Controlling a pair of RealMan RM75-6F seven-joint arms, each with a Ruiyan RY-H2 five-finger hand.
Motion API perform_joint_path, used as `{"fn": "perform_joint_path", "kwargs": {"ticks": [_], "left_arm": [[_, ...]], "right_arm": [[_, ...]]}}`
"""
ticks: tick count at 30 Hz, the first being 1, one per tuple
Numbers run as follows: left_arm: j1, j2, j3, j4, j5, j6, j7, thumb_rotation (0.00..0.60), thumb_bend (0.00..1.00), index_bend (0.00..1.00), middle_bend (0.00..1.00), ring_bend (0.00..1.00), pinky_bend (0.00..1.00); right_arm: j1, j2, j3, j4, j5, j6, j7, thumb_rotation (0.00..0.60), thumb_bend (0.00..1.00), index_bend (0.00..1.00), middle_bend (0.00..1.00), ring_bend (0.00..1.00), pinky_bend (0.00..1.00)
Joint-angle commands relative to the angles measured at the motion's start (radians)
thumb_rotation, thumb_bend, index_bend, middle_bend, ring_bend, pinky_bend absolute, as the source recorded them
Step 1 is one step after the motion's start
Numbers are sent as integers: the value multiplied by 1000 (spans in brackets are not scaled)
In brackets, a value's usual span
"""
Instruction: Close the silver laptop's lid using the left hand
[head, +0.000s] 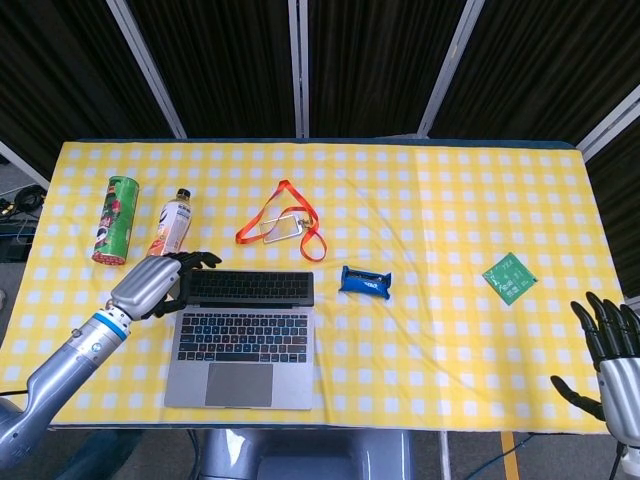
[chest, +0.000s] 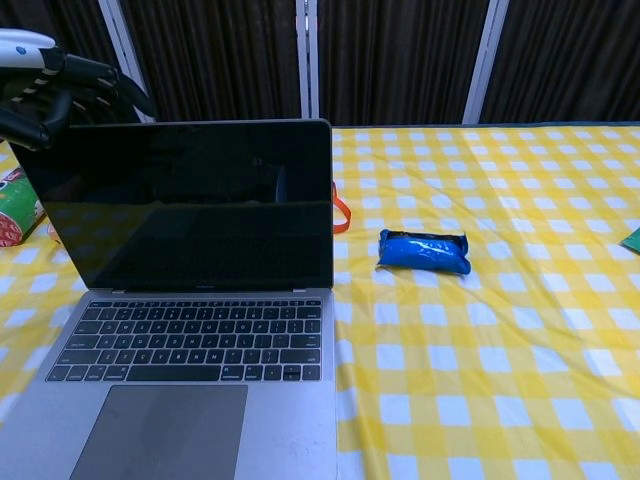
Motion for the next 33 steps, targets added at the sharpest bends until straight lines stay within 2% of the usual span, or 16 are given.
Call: {"fn": "perform_joint_path", "kwargs": {"ticks": [1,7,14,23,33], "left_arm": [[1,3,7,-1,5,5,2,600,1000,216,262,274,304],[14,22,37,-17,54,15,-36,600,1000,220,267,281,310],[47,38,84,-27,167,68,-94,600,1000,225,275,284,291],[96,47,196,-23,353,147,-160,600,1000,232,275,284,284],[85,57,285,-36,438,112,-180,600,1000,271,275,284,266]], "right_arm": [[-1,1,0,0,-1,2,2,600,0,13,0,0,0],[-1,1,0,-1,-1,1,2,600,0,13,0,0,0],[-5,2,0,-3,-5,10,-1,600,0,13,0,0,0],[-11,6,2,-8,-9,23,5,600,0,13,0,0,0],[-11,7,3,-8,-6,24,8,600,0,13,0,0,0]]}}
